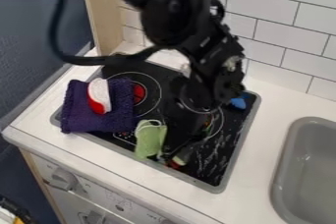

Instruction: Put the green cloth below the right burner

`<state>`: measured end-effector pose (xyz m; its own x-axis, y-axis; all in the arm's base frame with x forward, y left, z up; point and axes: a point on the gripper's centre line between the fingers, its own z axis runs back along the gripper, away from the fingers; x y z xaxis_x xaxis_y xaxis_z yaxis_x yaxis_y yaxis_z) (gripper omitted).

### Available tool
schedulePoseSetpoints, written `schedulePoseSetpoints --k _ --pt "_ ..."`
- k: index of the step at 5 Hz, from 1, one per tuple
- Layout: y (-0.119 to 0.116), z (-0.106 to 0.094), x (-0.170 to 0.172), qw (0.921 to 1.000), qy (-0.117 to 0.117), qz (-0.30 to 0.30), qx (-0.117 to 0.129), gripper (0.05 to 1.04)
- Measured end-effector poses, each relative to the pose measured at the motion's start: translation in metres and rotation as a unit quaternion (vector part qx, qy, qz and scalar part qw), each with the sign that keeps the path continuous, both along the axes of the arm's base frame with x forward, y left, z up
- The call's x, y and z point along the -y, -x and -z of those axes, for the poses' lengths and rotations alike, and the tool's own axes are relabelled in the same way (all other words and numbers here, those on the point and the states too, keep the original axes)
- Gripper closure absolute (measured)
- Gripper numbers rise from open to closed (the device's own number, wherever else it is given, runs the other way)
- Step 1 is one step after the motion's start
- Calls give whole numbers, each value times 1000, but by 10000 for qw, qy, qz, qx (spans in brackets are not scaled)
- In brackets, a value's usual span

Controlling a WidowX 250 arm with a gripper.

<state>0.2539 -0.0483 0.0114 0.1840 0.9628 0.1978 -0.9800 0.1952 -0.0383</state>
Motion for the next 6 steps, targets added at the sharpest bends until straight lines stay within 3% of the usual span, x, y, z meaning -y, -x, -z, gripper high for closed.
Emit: schedulePoseSetpoints --k 1,2,4,5,6 --pt "-7 7 1 9998 -81 156 -64 954" --pt "-7 11 -1 9996 -226 145 -132 750" --pt "-7 9 -1 9997 -135 159 -136 147" --pt "-15 -13 -6 9999 65 7 108 75" --pt "-22 -38 -11 9992 250 -109 291 81"
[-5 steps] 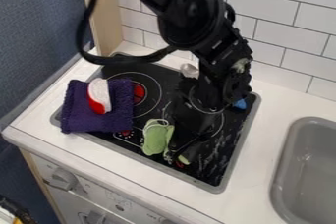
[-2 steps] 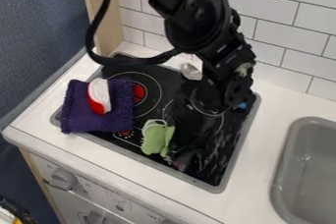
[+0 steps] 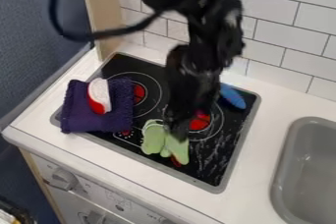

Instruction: Put the green cloth below the right burner

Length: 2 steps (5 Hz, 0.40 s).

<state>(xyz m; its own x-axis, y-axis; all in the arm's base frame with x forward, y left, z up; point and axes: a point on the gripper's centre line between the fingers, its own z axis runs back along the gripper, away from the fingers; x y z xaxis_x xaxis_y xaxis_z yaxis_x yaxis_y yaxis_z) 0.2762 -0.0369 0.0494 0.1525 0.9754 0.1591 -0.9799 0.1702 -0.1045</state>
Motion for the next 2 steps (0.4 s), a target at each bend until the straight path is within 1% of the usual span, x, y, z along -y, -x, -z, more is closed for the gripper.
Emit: schedulePoseSetpoints --k 1,2 --pt "-7 -26 -9 9995 102 -219 218 84" --pt "-7 -28 -10 9994 109 -250 233 84"
